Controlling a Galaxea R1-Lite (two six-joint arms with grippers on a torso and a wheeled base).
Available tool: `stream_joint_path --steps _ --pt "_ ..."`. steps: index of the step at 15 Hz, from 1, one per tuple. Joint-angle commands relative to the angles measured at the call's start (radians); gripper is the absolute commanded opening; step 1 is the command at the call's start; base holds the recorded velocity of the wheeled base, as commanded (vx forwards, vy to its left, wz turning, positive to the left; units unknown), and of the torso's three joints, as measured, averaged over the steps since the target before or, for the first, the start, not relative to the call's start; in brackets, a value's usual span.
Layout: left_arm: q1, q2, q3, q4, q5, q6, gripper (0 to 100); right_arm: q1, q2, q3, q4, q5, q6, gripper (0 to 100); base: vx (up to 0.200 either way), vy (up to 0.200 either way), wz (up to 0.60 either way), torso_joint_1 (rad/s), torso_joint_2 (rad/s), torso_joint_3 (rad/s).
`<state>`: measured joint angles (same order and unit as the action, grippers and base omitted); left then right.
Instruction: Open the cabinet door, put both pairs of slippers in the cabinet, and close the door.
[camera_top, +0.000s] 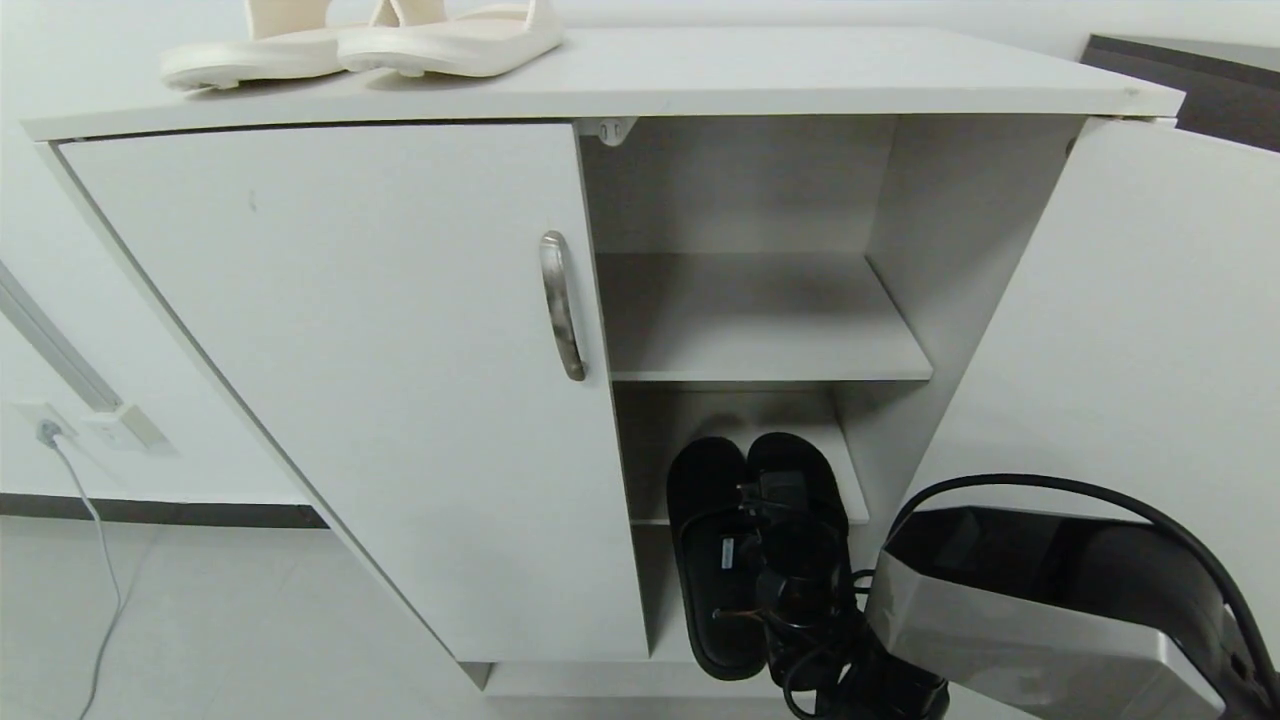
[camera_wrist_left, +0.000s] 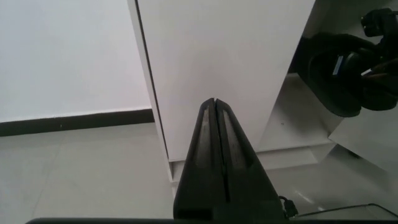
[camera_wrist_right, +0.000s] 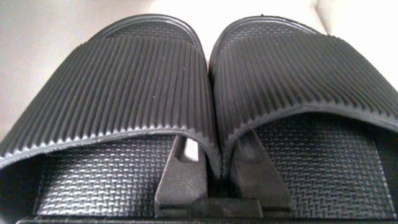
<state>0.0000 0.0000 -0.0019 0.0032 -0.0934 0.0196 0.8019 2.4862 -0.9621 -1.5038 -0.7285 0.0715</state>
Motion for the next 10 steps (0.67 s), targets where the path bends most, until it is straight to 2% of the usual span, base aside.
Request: stream_joint_path --steps 1,4,7,10 --pt "0.000 0.002 -0.001 0.000 0.000 0.000 0 -0.003 0.000 -0.013 0.008 0.000 -0.002 0 0.000 0.000 0.00 0.000 0.00 0.000" --pt "0.000 0.002 0.000 0.000 0.000 0.000 0 -0.058 0.008 -0.110 0.154 0.006 -0.030 0 0.000 0.000 0.00 0.000 0.00 0.000" --pt "0.000 0.002 0.000 0.000 0.000 0.000 0 -0.086 0.046 -0.214 0.192 0.008 -0.030 0 0.000 0.000 0.00 0.000 0.00 0.000" --pt "0.000 0.002 0.000 0.000 0.000 0.000 0 -0.107 0.054 -0.257 0.271 0.014 -0.029 0 0.000 0.000 0.00 0.000 0.00 0.000"
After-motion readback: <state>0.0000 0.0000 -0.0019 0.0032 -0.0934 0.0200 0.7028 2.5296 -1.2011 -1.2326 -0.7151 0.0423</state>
